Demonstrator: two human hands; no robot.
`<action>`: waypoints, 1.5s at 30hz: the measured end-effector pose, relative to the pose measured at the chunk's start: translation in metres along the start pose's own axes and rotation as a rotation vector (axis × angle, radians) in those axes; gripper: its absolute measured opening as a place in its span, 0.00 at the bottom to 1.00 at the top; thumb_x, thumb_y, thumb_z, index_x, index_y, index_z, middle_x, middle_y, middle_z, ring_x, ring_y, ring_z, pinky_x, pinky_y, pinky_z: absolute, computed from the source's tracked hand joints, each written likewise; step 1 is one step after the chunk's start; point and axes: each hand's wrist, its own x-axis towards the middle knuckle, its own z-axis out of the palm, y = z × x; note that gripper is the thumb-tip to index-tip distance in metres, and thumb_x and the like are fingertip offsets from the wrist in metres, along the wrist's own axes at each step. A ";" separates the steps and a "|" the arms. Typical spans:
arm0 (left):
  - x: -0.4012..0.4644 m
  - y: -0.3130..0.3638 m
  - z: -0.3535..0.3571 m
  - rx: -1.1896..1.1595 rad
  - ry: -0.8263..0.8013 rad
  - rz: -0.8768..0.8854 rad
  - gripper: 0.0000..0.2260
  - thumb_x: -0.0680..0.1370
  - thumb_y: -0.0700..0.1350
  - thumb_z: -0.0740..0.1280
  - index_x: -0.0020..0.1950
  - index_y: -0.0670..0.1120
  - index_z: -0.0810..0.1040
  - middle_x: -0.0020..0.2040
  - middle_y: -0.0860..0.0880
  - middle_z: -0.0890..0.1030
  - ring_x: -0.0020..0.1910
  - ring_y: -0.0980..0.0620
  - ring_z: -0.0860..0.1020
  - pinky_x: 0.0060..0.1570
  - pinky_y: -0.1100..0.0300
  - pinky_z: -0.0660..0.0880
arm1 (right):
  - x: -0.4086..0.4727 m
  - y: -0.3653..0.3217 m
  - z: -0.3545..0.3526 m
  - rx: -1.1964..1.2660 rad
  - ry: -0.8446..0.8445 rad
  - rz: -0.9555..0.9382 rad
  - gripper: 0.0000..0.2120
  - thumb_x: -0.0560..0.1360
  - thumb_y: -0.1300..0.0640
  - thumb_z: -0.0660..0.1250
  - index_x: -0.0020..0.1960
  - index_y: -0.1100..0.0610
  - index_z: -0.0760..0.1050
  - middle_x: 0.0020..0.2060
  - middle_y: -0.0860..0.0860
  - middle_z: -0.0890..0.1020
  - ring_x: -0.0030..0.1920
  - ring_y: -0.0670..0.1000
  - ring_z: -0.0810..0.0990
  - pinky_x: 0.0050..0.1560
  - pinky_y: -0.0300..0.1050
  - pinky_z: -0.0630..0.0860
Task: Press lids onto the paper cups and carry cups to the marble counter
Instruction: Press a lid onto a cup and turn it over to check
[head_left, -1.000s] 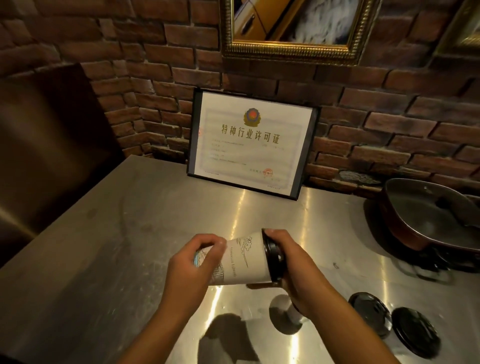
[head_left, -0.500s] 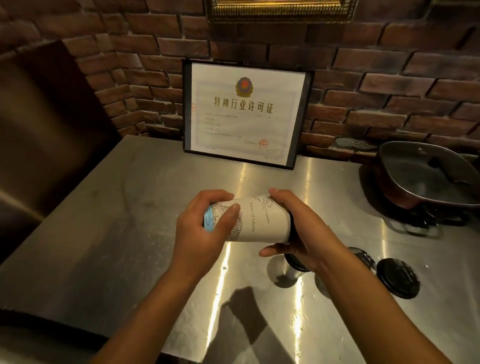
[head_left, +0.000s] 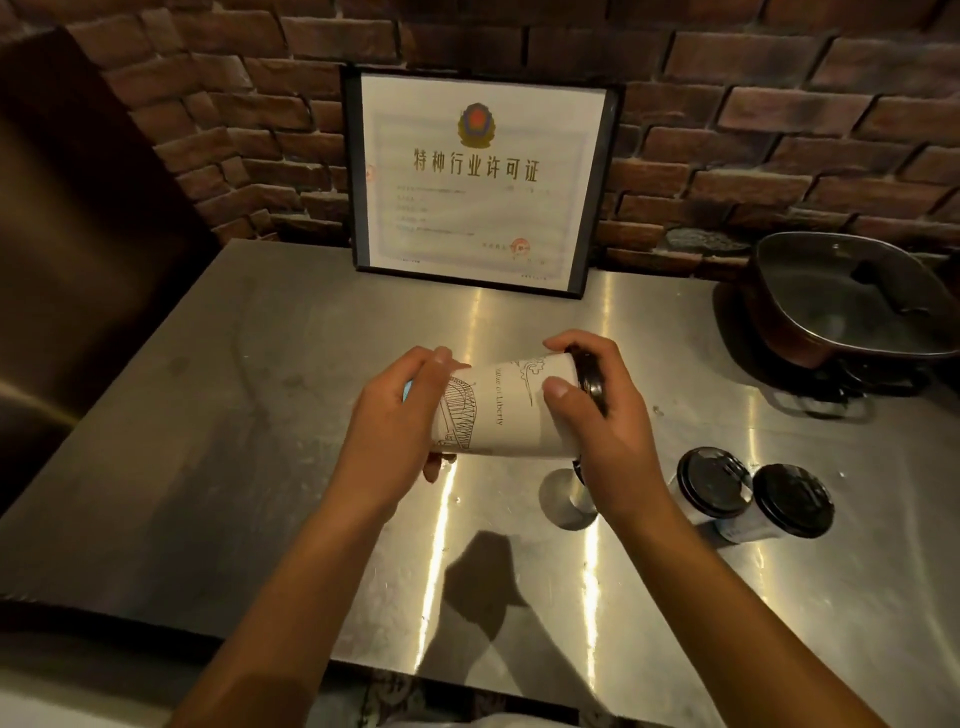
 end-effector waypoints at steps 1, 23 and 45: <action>0.001 -0.001 -0.004 0.011 -0.021 0.013 0.11 0.84 0.52 0.60 0.53 0.48 0.79 0.44 0.45 0.82 0.36 0.45 0.84 0.23 0.58 0.75 | 0.002 0.000 0.003 0.006 0.002 -0.001 0.17 0.72 0.41 0.64 0.60 0.40 0.71 0.50 0.33 0.79 0.54 0.45 0.82 0.42 0.40 0.82; 0.018 -0.026 -0.048 -0.092 -0.088 -0.069 0.20 0.80 0.62 0.58 0.60 0.48 0.73 0.52 0.43 0.80 0.42 0.45 0.83 0.27 0.66 0.74 | -0.004 0.002 0.068 -0.127 0.190 0.052 0.15 0.74 0.38 0.60 0.61 0.35 0.70 0.53 0.34 0.77 0.54 0.42 0.81 0.43 0.39 0.82; -0.001 -0.024 -0.042 -0.095 -0.025 0.038 0.08 0.79 0.57 0.66 0.52 0.54 0.75 0.49 0.50 0.81 0.45 0.45 0.84 0.28 0.66 0.76 | -0.023 0.014 0.068 0.094 0.269 -0.082 0.19 0.76 0.45 0.61 0.64 0.49 0.74 0.54 0.50 0.82 0.55 0.55 0.84 0.44 0.46 0.84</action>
